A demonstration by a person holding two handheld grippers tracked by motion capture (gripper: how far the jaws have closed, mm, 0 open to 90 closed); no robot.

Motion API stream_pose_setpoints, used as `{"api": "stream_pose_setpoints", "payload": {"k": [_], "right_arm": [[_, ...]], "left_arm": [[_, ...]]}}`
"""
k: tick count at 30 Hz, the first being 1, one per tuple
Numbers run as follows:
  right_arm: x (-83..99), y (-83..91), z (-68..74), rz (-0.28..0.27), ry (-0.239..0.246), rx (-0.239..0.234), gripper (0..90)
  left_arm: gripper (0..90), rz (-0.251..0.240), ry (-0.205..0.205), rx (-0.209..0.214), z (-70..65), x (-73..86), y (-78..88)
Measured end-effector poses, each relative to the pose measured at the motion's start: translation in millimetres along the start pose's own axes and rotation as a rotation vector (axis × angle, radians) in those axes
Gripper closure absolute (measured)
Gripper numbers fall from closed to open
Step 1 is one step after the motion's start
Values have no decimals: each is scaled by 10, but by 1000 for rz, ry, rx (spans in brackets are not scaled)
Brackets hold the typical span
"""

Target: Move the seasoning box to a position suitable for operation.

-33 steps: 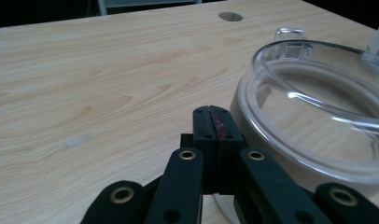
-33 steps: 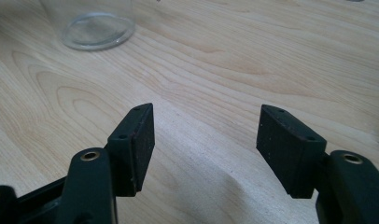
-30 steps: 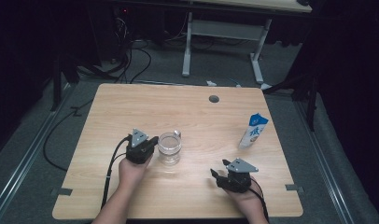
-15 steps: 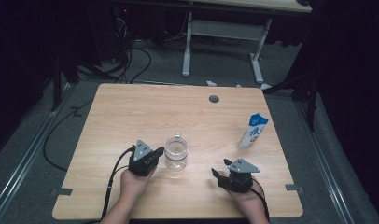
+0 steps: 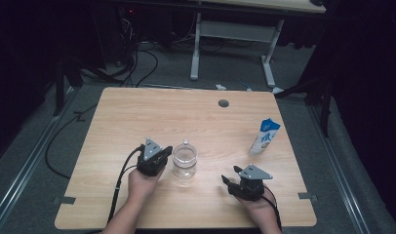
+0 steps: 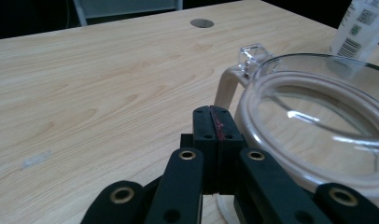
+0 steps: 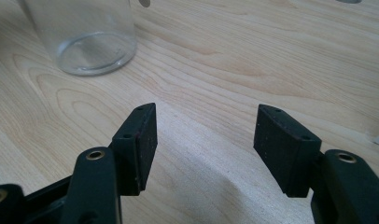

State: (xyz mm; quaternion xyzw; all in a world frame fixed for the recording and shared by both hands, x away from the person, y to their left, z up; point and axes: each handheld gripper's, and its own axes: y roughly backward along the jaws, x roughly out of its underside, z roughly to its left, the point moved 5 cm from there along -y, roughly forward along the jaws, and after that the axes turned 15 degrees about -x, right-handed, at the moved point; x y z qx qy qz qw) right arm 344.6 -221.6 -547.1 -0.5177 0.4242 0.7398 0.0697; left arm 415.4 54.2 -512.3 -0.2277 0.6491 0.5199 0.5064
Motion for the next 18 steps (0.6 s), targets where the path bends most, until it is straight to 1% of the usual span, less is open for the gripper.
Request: {"api": "stream_pose_setpoints", "payload": {"k": [1, 3, 6, 7, 10, 11, 12, 13, 14, 15, 18], "right_arm": [[0, 3, 0, -1, -1, -1, 396], [-2, 11, -1, -5, -2, -2, 395], [-3, 17, -9, -8, -5, -2, 395], [-3, 16, -12, -8, -6, -2, 395], [-4, 10, -11, -8, -7, -3, 395], [-3, 8, -9, -7, -7, -4, 395], [-2, 7, -7, -6, -7, -4, 394], [-2, 6, -6, -6, -8, -5, 395], [-2, 6, -4, -5, -7, -5, 394], [-1, 4, -3, -5, -7, -5, 395], [1, 0, 2, -5, -10, -9, 395]], "left_arm": [[900, -2, 2, -4, -6, -5, 1], [900, 1, 13, 8, -13, 0, 12], [900, -2, 3, 12, -46, 19, 58], [900, 0, 5, 25, -69, 29, 77], [900, -3, 8, 37, -138, 53, 147], [900, -5, 6, 36, -157, 64, 171], [900, -7, 5, 44, -184, 75, 193], [900, -9, -1, 43, -209, 84, 213], [900, -13, -9, 51, -240, 90, 229], [900, -15, -17, 50, -253, 93, 239], [900, -12, -15, 40, -239, 91, 222]]}}
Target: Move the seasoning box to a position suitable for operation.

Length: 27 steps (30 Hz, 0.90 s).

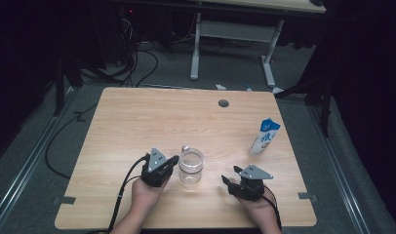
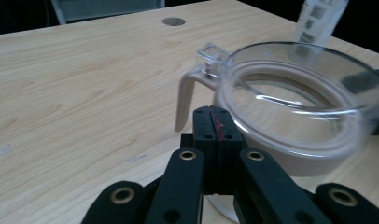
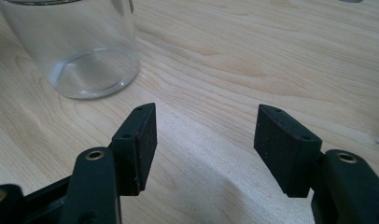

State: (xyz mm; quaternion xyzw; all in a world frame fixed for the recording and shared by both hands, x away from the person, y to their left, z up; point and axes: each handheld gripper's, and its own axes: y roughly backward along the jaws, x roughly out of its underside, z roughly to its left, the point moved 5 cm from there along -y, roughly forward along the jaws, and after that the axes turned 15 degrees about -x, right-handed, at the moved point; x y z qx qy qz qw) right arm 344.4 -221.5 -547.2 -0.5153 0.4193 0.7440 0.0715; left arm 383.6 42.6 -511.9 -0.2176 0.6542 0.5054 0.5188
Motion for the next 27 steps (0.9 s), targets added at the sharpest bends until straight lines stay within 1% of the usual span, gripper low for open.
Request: {"api": "stream_pose_setpoints", "payload": {"k": [1, 3, 7, 8, 9, 10, 12, 13, 15, 16, 19, 22, 27], "right_arm": [[1, -2, 1, -1, 1, -3, 395], [4, -4, 4, 0, 0, -4, 395], [3, 1, -3, -3, -4, -3, 396], [4, 8, -15, -7, -10, -1, 397], [4, 10, -18, -9, -13, -1, 397], [6, 13, -23, -10, -17, 0, 399], [6, 19, -33, -13, -21, -1, 401], [7, 22, -35, -13, -23, 1, 401], [8, 28, -37, -13, -28, 3, 401], [8, 29, -39, -14, -26, 2, 401], [9, 31, -42, -16, -27, 1, 400], [10, 35, -44, -16, -27, 3, 401], [-1, 58, -59, -20, -25, 7, 416]], "left_arm": [[900, 3, 6, -13, 40, -10, -46], [900, 12, 6, -18, 65, -22, -92], [900, 17, 8, -11, 59, -27, -128], [900, 19, 7, -13, 37, -15, -123], [900, 20, 6, -1, 13, -5, -116], [900, 20, 8, -7, -6, 6, -106], [900, 21, 14, -1, -34, 31, -80], [900, 21, 13, -8, -48, 44, -60], [900, 19, 16, 2, -95, 64, -21], [900, 18, 15, 13, -131, 73, -4], [900, 13, 4, 35, -245, 98, 49], [900, 14, 13, 47, -315, 111, 74], [900, 3, 1, 74, -437, 127, 99]]}}
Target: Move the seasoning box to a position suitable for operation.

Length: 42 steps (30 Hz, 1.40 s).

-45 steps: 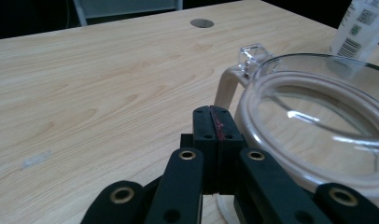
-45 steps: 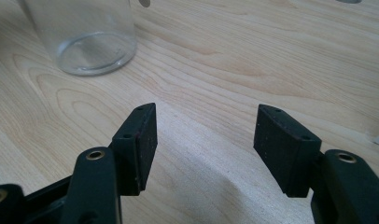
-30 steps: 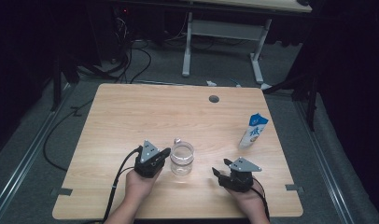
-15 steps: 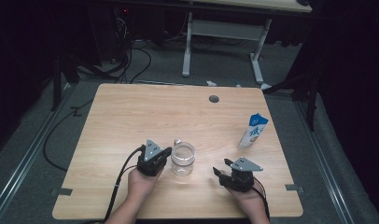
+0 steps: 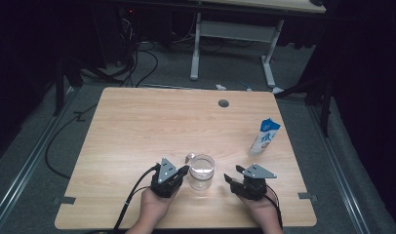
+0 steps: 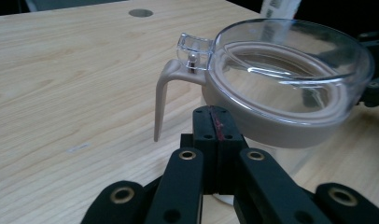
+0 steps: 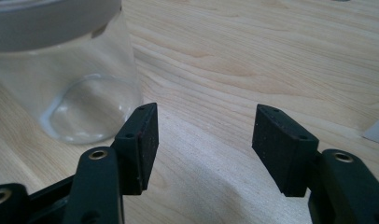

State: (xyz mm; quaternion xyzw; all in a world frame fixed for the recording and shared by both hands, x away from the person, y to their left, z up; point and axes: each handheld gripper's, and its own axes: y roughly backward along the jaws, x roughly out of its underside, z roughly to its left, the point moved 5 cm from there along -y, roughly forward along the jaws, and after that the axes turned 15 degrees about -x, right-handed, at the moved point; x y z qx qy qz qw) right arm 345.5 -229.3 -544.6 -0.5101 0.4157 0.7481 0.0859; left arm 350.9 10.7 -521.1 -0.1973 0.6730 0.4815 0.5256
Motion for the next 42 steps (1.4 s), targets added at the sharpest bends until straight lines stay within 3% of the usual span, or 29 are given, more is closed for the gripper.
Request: {"api": "stream_pose_setpoints", "payload": {"k": [5, 9, 11, 12, 13, 18, 19, 21, 25, 29, 33, 37, 42], "right_arm": [[12, 7, 1, 5, -2, 7, 422], [26, 0, 5, 8, 3, 12, 441], [41, 4, 7, 10, 3, 15, 446], [58, 10, 6, 10, 0, 18, 451], [58, 10, 6, 10, 0, 18, 451], [77, 38, -18, 6, -27, 23, 467], [81, 41, -24, 2, -35, 23, 494], [85, 44, -27, 2, -43, 27, 524], [90, 52, -25, 2, -48, 39, 587], [61, 78, -10, -19, -41, 42, 607], [47, 77, 15, -26, -25, 40, 605], [60, 50, 26, -12, -21, 42, 596], [52, 59, 40, -13, -13, 29, 594]], "left_arm": [[888, 0, -11, 15, -53, 25, -1], [836, 4, -14, 20, -22, 41, -11], [825, 16, -21, 8, 8, 48, -17], [802, 73, -19, 12, 51, 78, -44], [778, 73, -19, 12, 51, 78, -44], [665, 41, -35, -19, 146, 123, -58], [643, 23, -4, -13, 185, 93, -38], [634, 12, 12, -12, 214, 61, -16], [635, -1, 19, -18, 241, 11, 10], [618, -8, 35, -27, 268, -20, 9], [600, 4, 76, 2, 295, -31, -16], [620, -7, 31, -18, 293, -60, 5], [616, -14, 32, -40, 349, -139, 23]]}}
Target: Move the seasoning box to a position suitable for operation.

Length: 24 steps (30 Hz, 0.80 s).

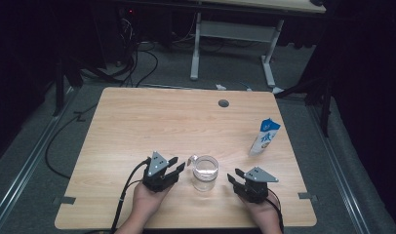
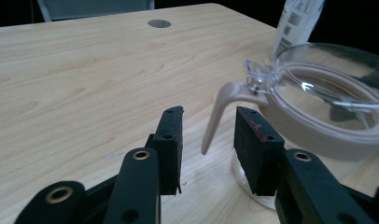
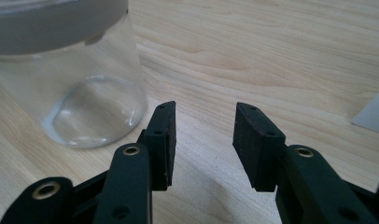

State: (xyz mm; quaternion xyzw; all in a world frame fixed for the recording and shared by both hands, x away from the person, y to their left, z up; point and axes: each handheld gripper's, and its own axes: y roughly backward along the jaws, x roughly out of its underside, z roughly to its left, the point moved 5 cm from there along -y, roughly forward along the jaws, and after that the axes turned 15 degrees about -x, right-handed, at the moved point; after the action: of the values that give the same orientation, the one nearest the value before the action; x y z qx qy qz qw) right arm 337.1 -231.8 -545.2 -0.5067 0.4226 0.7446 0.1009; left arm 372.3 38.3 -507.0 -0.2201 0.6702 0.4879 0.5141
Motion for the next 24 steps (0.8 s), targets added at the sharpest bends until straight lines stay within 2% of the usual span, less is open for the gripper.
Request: {"api": "stream_pose_setpoints", "payload": {"k": [1, 2, 5, 8, 11, 15, 18, 22, 24], "right_arm": [[-3, 6, 4, 6, 0, -4, 550], [-2, 8, 4, 8, -2, -1, 537], [0, 20, 8, 11, -15, 1, 527], [15, 58, 14, 17, 7, 7, 494], [22, 66, 8, 17, 4, 3, 510], [17, 46, 17, 20, 16, -6, 536], [16, 17, 46, 28, 23, -12, 542], [-6, -25, 100, 33, 38, -30, 571], [-22, -40, 131, 33, 43, -41, 571]], "left_arm": [[615, 0, 16, 9, 8, -29, -3], [616, 10, 15, 12, 12, -43, -5], [620, 20, 2, 9, -2, -76, -19], [654, 24, -28, 18, -83, -169, -57], [691, 12, -28, 21, -109, -220, -82], [737, -6, -28, 4, -126, -300, -115], [777, -2, -5, 11, -96, -317, -114], [845, -5, -8, 14, -82, -344, -98], [874, -14, 8, 25, -81, -367, -93]]}}
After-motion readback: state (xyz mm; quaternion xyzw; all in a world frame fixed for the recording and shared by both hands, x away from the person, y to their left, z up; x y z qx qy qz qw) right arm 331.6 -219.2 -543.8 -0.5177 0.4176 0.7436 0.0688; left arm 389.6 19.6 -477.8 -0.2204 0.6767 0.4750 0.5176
